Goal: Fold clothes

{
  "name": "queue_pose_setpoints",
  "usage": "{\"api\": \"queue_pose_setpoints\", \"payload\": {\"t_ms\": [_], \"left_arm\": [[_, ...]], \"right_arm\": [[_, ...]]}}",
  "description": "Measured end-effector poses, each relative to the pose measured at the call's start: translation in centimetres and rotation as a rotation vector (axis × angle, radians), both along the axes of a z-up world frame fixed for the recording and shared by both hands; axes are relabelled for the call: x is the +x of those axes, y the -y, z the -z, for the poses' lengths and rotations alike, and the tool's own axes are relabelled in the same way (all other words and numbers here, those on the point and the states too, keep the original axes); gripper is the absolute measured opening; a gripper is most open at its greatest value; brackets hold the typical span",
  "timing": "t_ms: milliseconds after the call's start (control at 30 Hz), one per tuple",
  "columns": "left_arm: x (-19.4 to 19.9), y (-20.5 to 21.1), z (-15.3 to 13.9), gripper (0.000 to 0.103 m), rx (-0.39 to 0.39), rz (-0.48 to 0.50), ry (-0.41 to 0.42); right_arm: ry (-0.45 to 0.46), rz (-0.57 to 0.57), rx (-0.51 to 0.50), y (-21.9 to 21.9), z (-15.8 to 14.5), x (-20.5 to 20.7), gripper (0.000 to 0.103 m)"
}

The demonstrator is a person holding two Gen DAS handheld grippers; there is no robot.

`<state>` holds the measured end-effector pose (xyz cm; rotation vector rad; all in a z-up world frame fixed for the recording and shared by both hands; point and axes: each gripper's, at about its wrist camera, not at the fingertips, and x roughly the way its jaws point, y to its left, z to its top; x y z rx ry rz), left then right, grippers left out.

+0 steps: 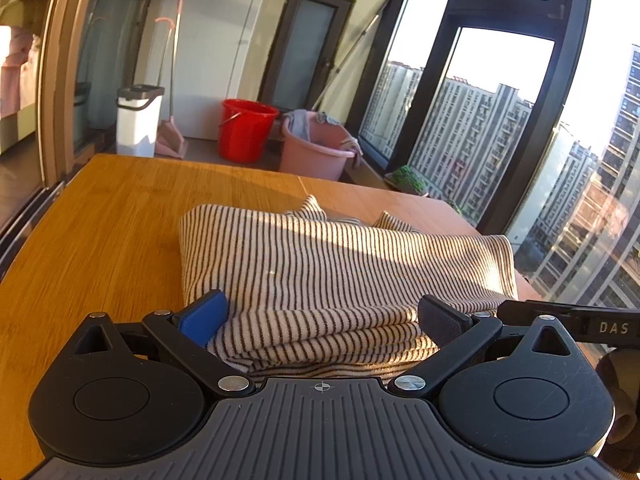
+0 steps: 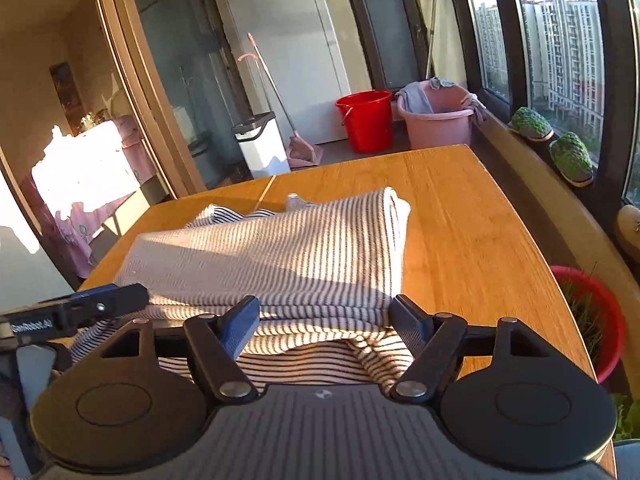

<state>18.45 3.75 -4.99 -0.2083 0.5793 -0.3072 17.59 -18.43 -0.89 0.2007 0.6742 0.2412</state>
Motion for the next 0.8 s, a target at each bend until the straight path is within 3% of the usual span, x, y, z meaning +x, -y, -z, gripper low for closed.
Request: {"api": "queue_pose_setpoints", "payload": {"t_ms": [100,300,400,533,600,667,733,800], "left_arm": [[0.2,-0.2,-0.1,0.103,0.014,0.011,-0.003],[-0.5,-0.5,-0.6,0.103,0.070,0.039,0.005],[-1.1,-2.2,-1.4,0.103,0.013,0.043,0.001],[-1.9,-2.9,-2.8,0.103,-0.073,0.091,0.023],[-1.6,-1.6,-2.4,0.103,-0.037,0.110,0.010],[-1.2,-0.3,-2.0,0.103,0.004,0.127,-0.006],[-0.9,0.9,-1.3,0.103,0.067,0.126,-0.011],[-1.1,1.9,-0.4,0.103,0.191,0.095,0.017]], "right_arm": [[-0.019,0.008,0.038,0.7,0.4,0.5,0.075],[-0.011,0.006,-0.006,-0.1,0.4,0.4,0.076],[0.017,0.014,-0.026,-0.3,-0.1,0.1,0.076],[0.156,-0.001,-0.081,-1.0,-3.1,-1.0,0.075],[0.201,-0.076,-0.041,-1.6,-5.1,-1.1,0.073],[0.162,-0.150,0.015,-2.5,-5.6,-0.5,0.073],[0.091,-0.171,-0.005,-3.3,-4.5,0.7,0.073],[-0.019,-0.130,-0.053,-3.1,-1.8,2.4,0.071]]}}
